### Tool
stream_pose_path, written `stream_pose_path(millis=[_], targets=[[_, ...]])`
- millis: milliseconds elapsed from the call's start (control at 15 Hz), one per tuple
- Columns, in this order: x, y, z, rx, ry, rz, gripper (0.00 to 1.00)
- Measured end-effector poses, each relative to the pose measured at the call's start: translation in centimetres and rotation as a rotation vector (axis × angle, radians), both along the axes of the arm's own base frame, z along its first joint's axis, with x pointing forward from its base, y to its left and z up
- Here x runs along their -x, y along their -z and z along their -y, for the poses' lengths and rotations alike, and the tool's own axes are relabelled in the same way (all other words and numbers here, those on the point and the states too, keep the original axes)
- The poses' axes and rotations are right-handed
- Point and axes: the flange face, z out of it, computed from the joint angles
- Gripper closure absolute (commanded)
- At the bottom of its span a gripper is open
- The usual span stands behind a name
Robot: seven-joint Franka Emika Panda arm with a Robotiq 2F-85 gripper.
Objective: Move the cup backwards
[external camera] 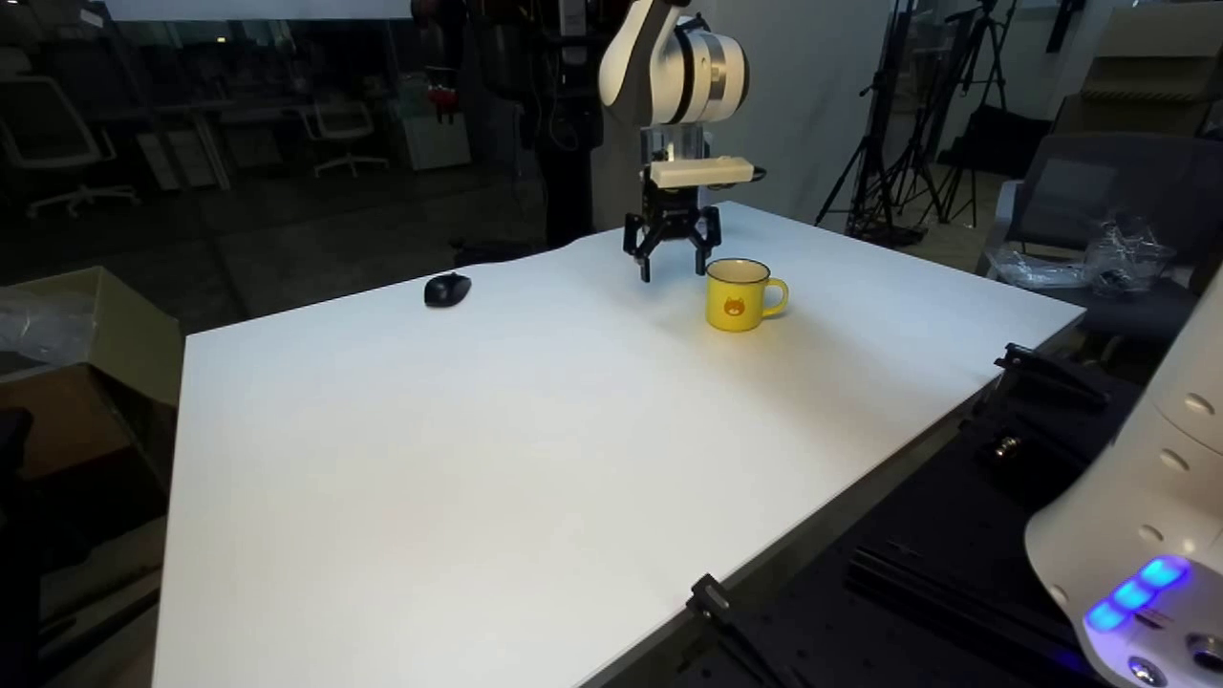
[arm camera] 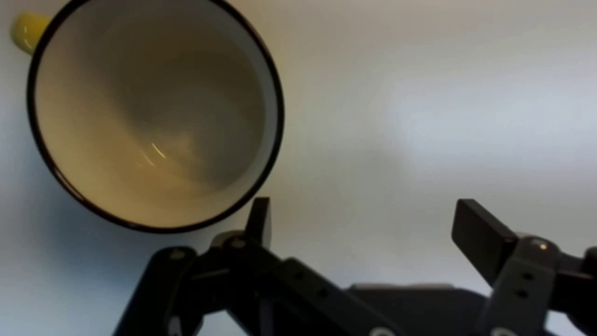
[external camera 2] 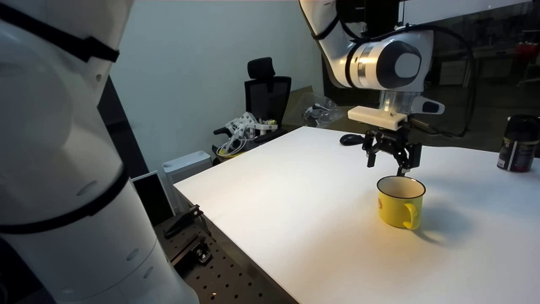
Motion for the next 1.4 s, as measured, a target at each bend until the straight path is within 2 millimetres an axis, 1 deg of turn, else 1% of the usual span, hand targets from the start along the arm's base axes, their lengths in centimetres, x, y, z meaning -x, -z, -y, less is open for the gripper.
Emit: stream_pose_path(millis=[133, 267, 467, 600, 733, 867, 1000, 1133, 1267, 1400], targets=[[-0.1, -0.2, 0.1, 0.003, 0.012, 0.002, 0.0], [-0.3, -1.0, 0.2, 0.011, 0.03, 0.015, 0.0], [-0.5, -3.3, 0.5, 0.032, 0.07, 0.044, 0.0], [-0.2, -5.2, 0.6, 0.048, 0.109, 0.06, 0.0], [0.9, -6.8, 0.4, 0.057, 0.148, 0.062, 0.0], [2.6, -7.8, -0.6, 0.053, 0.176, 0.049, 0.0], [4.7, -8.0, -1.7, 0.046, 0.194, 0.026, 0.0], [6.5, -7.8, -2.4, 0.037, 0.208, 0.012, 0.0], [7.7, -7.6, -2.3, 0.03, 0.222, 0.018, 0.0], [8.4, -7.3, -1.7, 0.024, 0.237, 0.038, 0.0]])
